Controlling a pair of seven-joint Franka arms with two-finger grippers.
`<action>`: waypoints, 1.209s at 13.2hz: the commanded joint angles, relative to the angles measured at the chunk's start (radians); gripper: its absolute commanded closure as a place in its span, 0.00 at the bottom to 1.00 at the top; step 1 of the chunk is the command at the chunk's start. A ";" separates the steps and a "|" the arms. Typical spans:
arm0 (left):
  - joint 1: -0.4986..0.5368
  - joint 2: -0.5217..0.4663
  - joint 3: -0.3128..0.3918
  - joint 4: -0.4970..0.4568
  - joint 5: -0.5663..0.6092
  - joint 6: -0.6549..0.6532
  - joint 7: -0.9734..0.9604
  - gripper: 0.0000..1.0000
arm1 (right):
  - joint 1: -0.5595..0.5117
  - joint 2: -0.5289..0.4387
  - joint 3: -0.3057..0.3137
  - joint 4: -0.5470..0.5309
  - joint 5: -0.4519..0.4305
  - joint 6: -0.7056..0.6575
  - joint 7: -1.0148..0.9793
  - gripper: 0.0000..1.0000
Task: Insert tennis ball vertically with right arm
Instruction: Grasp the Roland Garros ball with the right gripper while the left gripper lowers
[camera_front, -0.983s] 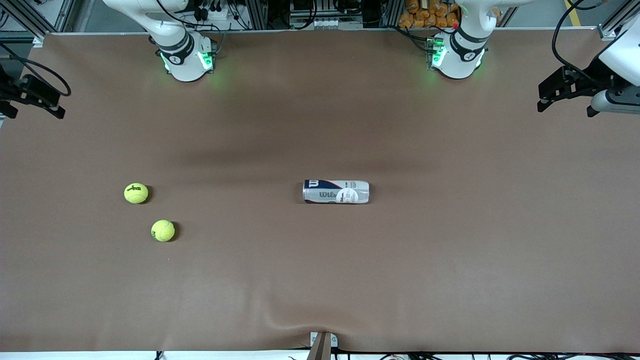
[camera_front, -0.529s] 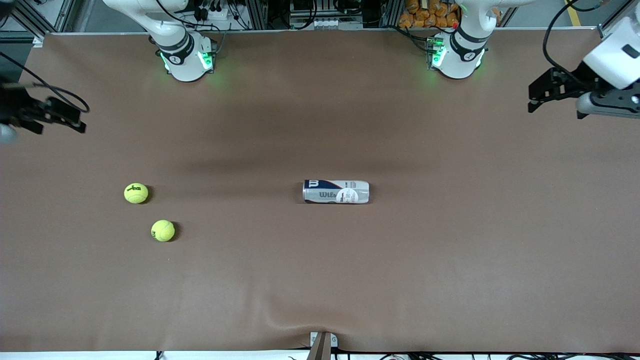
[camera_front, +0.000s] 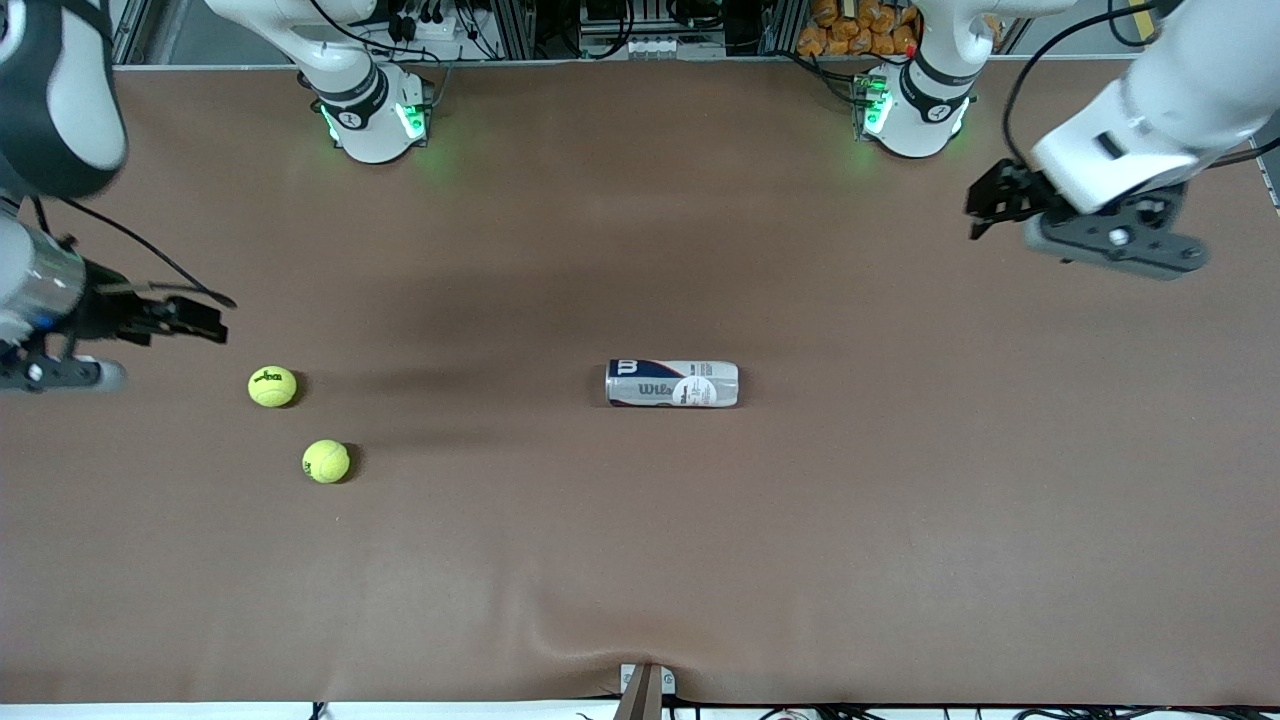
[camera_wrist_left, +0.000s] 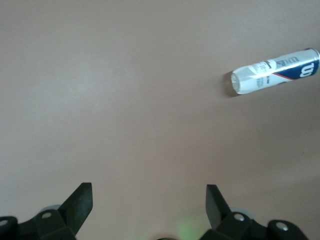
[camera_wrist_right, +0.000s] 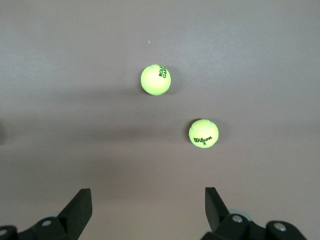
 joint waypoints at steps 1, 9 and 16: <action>-0.061 0.044 0.000 0.038 0.006 0.004 0.005 0.00 | 0.009 0.061 -0.005 0.005 0.000 0.047 0.005 0.00; -0.311 0.259 0.003 0.131 0.011 0.114 0.004 0.00 | 0.012 0.295 -0.002 0.003 0.017 0.317 0.002 0.00; -0.405 0.395 0.001 0.131 0.014 0.257 0.105 0.00 | 0.014 0.461 -0.002 0.003 0.017 0.506 -0.015 0.00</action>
